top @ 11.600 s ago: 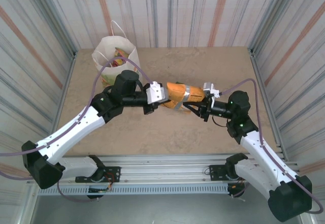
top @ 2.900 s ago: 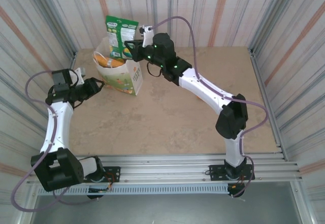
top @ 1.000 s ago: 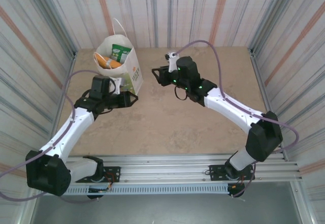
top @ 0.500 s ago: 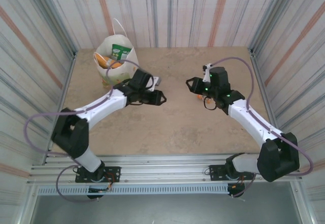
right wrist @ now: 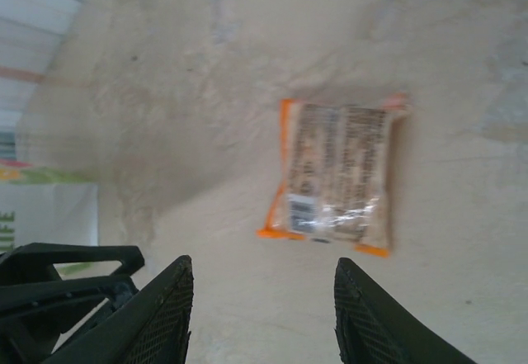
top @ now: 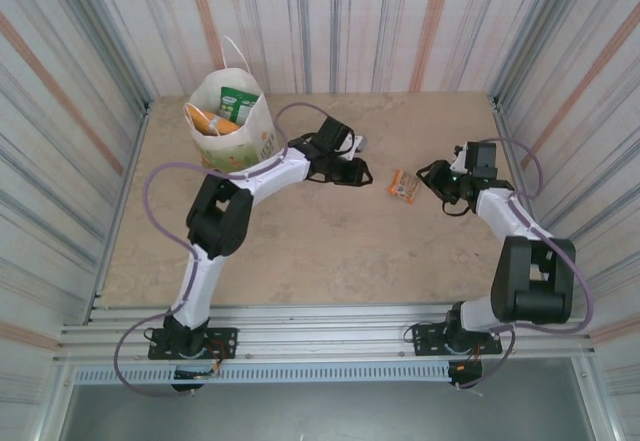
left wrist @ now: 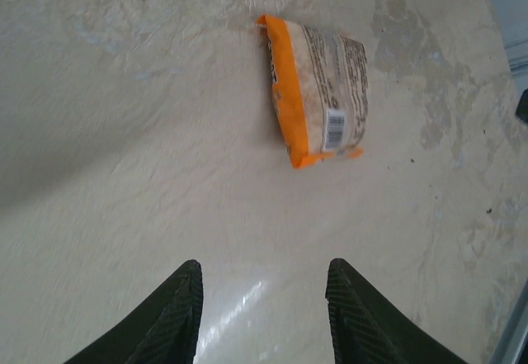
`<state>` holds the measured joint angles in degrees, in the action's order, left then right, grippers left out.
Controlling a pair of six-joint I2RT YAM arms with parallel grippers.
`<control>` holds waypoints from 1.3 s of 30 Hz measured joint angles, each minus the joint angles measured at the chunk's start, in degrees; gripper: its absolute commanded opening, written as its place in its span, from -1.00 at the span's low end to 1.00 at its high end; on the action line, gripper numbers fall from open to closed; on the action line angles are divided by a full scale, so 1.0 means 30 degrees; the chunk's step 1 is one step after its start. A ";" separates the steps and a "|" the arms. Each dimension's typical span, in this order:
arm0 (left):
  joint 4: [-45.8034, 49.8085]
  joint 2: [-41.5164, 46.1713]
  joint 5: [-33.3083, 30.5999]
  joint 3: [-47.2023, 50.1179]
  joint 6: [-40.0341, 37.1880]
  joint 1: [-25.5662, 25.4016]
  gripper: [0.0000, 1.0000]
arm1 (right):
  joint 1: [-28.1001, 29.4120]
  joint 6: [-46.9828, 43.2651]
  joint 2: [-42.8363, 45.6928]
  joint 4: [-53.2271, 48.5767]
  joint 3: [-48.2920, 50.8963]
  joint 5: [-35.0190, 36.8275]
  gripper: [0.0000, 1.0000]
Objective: Place the snacks into the paper bag
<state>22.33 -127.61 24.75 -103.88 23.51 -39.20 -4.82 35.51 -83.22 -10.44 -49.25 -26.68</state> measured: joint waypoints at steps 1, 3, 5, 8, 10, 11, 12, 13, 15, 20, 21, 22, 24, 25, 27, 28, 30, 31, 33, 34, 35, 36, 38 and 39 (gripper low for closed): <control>0.0022 -0.0554 0.0219 -0.0517 0.0160 0.0007 -0.13 | -0.0299 -0.0029 -0.0605 0.0036 -0.0007 -0.0255 -0.06; -0.0044 -0.1464 0.0554 -0.1362 0.0495 0.0000 -0.13 | -0.0685 -0.0117 -0.1807 0.0015 -0.0051 -0.0714 -0.07; -0.0073 -0.2259 0.0874 -0.2106 0.0845 0.0000 -0.13 | -0.0874 -0.0262 -0.3045 0.0000 -0.0335 -0.1086 -0.08; -0.0117 -0.2951 0.1151 -0.2783 0.1275 0.0000 -0.13 | -0.0903 -0.0568 -0.4422 0.0022 -0.1056 -0.1486 -0.09; -0.0131 -0.3198 0.1290 -0.3038 0.1472 0.0000 -0.14 | -0.0903 -0.0699 -0.5027 0.0044 -0.1566 -0.1683 -0.10; -0.0131 -0.3242 0.1333 -0.3104 0.1610 0.0000 -0.14 | -0.0903 -0.0758 -0.5275 0.0073 -0.1814 -0.1727 -0.11; -0.0131 -0.3249 0.1355 -0.3126 0.1661 0.0000 -0.14 | -0.0903 -0.0867 -0.5457 0.0146 -0.1982 -0.1749 -0.11; -0.0175 -0.3242 0.1399 -0.3155 0.1712 0.0000 -0.14 | -0.0903 -0.0940 -0.5683 0.0226 -0.2178 -0.1792 -0.12; -0.0277 -0.3249 0.1406 -0.3213 0.1770 0.0000 -0.14 | -0.0903 -0.1056 -0.6091 0.0437 -0.2470 -0.1938 -0.16; -0.0408 -0.3242 0.1406 -0.3249 0.1770 0.0000 -0.13 | -0.0903 -0.1100 -0.6994 0.0729 -0.2871 -0.2259 -0.25; -0.0408 -0.3242 0.1406 -0.3249 0.1770 0.0000 -0.14 | -0.0903 -0.1122 -0.7169 0.0758 -0.2914 -0.2280 -0.25; -0.0408 -0.3242 0.1406 -0.3257 0.1770 0.0000 -0.14 | -0.0903 -0.1129 -0.7373 0.0794 -0.2987 -0.2295 -0.25; -0.0408 -0.3242 0.1406 -0.3257 0.1770 0.0000 -0.14 | -0.0903 -0.1137 -0.7657 0.0896 -0.3060 -0.2368 -0.27; -0.0408 -0.3242 0.1406 -0.3257 0.1770 0.0000 -0.14 | -0.0903 -0.1144 -0.7803 0.0918 -0.3104 -0.2433 -0.30; -0.0408 -0.3242 0.1399 -0.3257 0.1770 0.0000 -0.14 | -0.0903 -0.1151 -0.8072 0.1013 -0.3169 -0.2550 -0.38; -0.0401 -0.3242 0.1406 -0.3257 0.1770 0.0000 -0.14 | -0.0903 -0.1188 -0.8218 0.1078 -0.3206 -0.2572 -0.48; -0.0401 -0.3242 0.1399 -0.3264 0.1770 0.0000 -0.14 | -0.0903 -0.1333 -0.8495 0.1180 -0.3300 -0.2637 -0.68; -0.0401 -0.3242 0.1399 -0.3264 0.1770 0.0000 -0.14 | -0.0903 -0.1384 -0.8604 0.1253 -0.3344 -0.2681 -0.77; -0.0393 -0.3242 0.1399 -0.3264 0.1770 0.0000 -0.14 | -0.0903 -0.1472 -0.8692 0.1348 -0.3388 -0.2739 -0.93; -0.0372 -0.3242 0.1399 -0.3264 0.1770 0.0000 -0.14 | -0.0903 -0.1501 -0.8684 0.1377 -0.3395 -0.2776 -0.98; -0.0335 -0.3242 0.1392 -0.3271 0.1763 0.0000 -0.14 | -0.0903 -0.1530 -0.8670 0.1406 -0.3395 -0.2776 -1.00; -0.0204 -0.3242 0.1392 -0.3315 0.1756 0.0000 -0.14 | -0.0903 -0.1501 -0.8626 0.1421 -0.3388 -0.2754 -1.00; 0.0066 -0.3184 0.1370 -0.3344 0.1749 0.0000 -0.14 | -0.0903 -0.1501 -0.8364 0.1362 -0.3366 -0.2681 -1.00; 0.0226 -0.3096 0.1311 -0.3337 0.1749 0.0000 -0.13 | -0.0903 -0.1501 -0.8087 0.1297 -0.3330 -0.2623 -1.00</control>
<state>23.00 -136.90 28.69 -113.89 28.75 -39.20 -7.53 31.00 -107.48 -6.55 -59.24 -34.54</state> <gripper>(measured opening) 0.431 0.048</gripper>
